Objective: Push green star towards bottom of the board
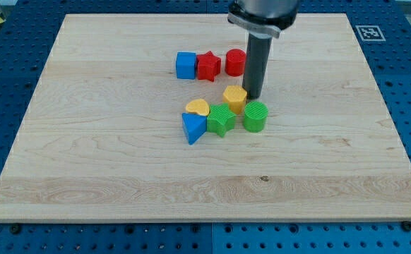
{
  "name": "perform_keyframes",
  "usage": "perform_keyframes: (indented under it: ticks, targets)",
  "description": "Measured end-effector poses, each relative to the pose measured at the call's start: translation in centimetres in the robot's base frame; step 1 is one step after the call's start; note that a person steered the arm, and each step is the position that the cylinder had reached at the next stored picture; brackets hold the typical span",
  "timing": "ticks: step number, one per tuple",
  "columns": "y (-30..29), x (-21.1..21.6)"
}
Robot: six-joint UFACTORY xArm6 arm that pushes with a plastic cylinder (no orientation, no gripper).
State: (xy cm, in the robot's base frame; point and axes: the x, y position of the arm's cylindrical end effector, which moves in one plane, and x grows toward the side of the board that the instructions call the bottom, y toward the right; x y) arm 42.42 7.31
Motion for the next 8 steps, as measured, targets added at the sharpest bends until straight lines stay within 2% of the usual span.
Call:
perform_keyframes:
  ticks: [2,4,6,8]
  targets:
    - [-3.5,-1.2]
    - [-4.2,4.8]
    - [-6.9,6.9]
    - [-4.6,6.4]
